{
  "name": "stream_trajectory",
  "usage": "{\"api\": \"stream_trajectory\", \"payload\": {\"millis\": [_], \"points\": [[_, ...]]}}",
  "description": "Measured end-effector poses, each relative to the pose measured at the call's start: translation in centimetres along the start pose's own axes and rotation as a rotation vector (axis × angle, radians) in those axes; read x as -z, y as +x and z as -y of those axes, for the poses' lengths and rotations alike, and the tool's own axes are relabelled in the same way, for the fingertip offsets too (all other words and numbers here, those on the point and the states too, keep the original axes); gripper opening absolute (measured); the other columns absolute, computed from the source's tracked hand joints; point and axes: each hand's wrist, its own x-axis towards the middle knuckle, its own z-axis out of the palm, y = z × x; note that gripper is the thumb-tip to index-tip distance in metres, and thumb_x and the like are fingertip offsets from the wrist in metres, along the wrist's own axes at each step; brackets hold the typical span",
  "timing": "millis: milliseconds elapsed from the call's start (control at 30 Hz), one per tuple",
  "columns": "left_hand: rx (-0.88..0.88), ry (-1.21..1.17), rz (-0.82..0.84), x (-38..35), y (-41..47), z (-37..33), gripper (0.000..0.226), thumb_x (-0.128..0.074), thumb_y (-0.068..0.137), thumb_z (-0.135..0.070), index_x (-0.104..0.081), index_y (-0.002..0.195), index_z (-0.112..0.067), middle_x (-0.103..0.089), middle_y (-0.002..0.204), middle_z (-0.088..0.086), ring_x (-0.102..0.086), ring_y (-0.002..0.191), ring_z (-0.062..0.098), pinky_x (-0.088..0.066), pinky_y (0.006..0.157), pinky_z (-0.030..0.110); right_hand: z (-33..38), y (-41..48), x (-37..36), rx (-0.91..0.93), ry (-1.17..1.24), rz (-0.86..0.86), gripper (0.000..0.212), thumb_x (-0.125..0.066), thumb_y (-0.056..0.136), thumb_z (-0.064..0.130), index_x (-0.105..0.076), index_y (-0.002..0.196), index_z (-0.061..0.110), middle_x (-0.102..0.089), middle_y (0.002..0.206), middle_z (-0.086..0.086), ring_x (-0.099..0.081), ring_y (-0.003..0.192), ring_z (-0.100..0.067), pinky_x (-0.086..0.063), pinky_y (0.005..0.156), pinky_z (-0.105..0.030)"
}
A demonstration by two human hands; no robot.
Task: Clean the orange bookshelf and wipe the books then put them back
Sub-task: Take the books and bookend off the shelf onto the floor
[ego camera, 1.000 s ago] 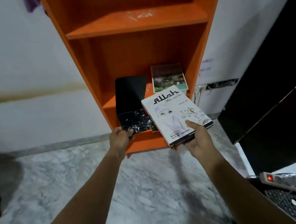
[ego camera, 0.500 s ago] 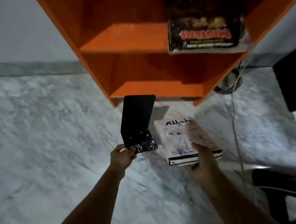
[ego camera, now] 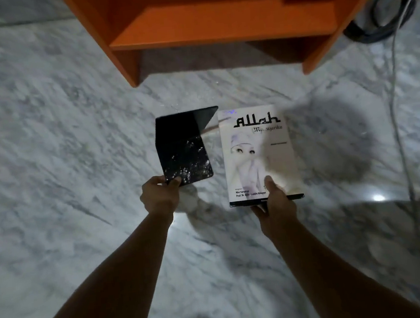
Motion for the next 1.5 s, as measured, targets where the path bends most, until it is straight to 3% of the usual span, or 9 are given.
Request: {"api": "stream_trajectory", "payload": {"millis": [133, 300, 533, 600, 733, 900, 1100, 1333, 1500], "points": [[-0.067, 0.194, -0.102, -0.6, -1.0, -0.2, 0.031, -0.078, 0.086, -0.030, -0.076, 0.112, -0.012, -0.072, 0.110, 0.019, -0.062, 0.113, 0.041, -0.049, 0.091, 0.038, -0.9, 0.1, 0.5, 0.024, -0.156, -0.133, 0.043, -0.086, 0.082, 0.033, -0.063, 0.111, 0.010, -0.071, 0.103, -0.011, -0.071, 0.091, -0.028, -0.059, 0.065, -0.038], [-0.064, 0.283, -0.084, 1.4, -3.6, -2.0, 0.049, -0.074, 0.090, -0.034, -0.063, 0.134, -0.017, -0.064, 0.131, 0.018, -0.057, 0.123, 0.041, -0.046, 0.100, 0.042, 1.6, -3.5, 0.9, 0.028, -0.426, -0.278, 0.105, -0.085, 0.047, 0.066, -0.057, 0.130, 0.008, -0.058, 0.129, -0.018, -0.058, 0.115, -0.039, -0.054, 0.096, -0.052], [-0.246, 0.315, 0.272, 6.3, -12.8, -13.7, 0.025, -0.070, 0.088, -0.020, -0.075, 0.112, -0.014, -0.074, 0.110, 0.012, -0.068, 0.106, 0.032, -0.054, 0.085, 0.032, 15.5, -16.8, -5.0, 0.236, -0.593, 0.034, 0.019, -0.068, 0.095, 0.032, -0.065, 0.085, 0.016, -0.066, 0.087, -0.011, -0.065, 0.084, -0.028, -0.053, 0.089, -0.043], [-0.247, 0.115, 0.371, 7.7, -14.7, -19.8, 0.024, -0.075, 0.080, -0.017, -0.076, 0.104, -0.015, -0.076, 0.107, 0.011, -0.071, 0.103, 0.030, -0.057, 0.093, 0.038, 20.2, -21.2, -6.9, 0.235, -0.409, 0.082, 0.009, -0.067, 0.097, 0.024, -0.068, 0.094, 0.015, -0.068, 0.099, -0.018, -0.067, 0.106, -0.034, -0.052, 0.098, -0.044], [-0.351, -0.094, 0.434, 9.9, -18.2, -30.7, 0.024, -0.082, 0.082, -0.019, -0.072, 0.104, -0.022, -0.073, 0.110, 0.004, -0.067, 0.094, 0.021, -0.051, 0.081, 0.028, 27.9, -27.6, -11.2, 0.240, -0.149, 0.308, 0.009, -0.059, 0.098, 0.025, -0.065, 0.104, 0.022, -0.061, 0.133, -0.011, -0.062, 0.118, -0.030, -0.047, 0.106, -0.048], [-0.355, -0.119, 0.262, 12.9, -21.7, -38.9, 0.030, -0.075, 0.081, -0.040, -0.070, 0.106, -0.024, -0.070, 0.106, -0.002, -0.062, 0.096, 0.023, -0.047, 0.085, 0.029, 36.2, -31.7, -15.3, 0.209, 0.091, 0.360, 0.061, -0.063, 0.098, 0.028, -0.038, 0.150, 0.007, -0.047, 0.146, -0.028, -0.055, 0.130, -0.042, -0.047, 0.110, -0.050], [-0.319, -0.106, 0.321, 15.4, -24.5, -41.8, 0.016, -0.066, 0.090, -0.035, -0.064, 0.084, -0.020, -0.065, 0.089, 0.002, -0.056, 0.076, 0.022, -0.044, 0.079, 0.033, 37.3, -32.7, -16.6, 0.329, -0.009, 0.338, 0.045, -0.048, 0.104, 0.006, -0.041, 0.147, 0.000, -0.050, 0.149, -0.020, -0.057, 0.131, -0.033, -0.059, 0.066, -0.030], [-0.021, -0.390, 0.730, 19.5, -28.0, -44.9, 0.058, -0.060, 0.090, -0.063, -0.055, 0.119, -0.013, -0.066, 0.114, 0.016, -0.070, 0.091, 0.031, -0.060, 0.085, 0.041, 37.4, -42.5, -14.3, 0.341, -0.024, 0.340, 0.033, -0.063, 0.097, 0.000, -0.055, 0.129, -0.003, -0.068, 0.100, -0.023, -0.071, 0.085, -0.029, -0.061, 0.092, -0.040], [0.094, -0.730, 0.908, 23.3, -32.8, -46.8, 0.022, -0.058, 0.099, -0.015, -0.064, 0.107, 0.005, -0.074, 0.083, 0.018, -0.073, 0.062, 0.026, -0.063, 0.055, 0.033, 38.4, -49.7, -11.5, 0.298, -0.132, 0.379, 0.018, -0.066, 0.094, -0.004, -0.057, 0.109, -0.007, -0.067, 0.110, -0.035, -0.072, 0.086, -0.037, -0.064, 0.061, -0.036]]}}
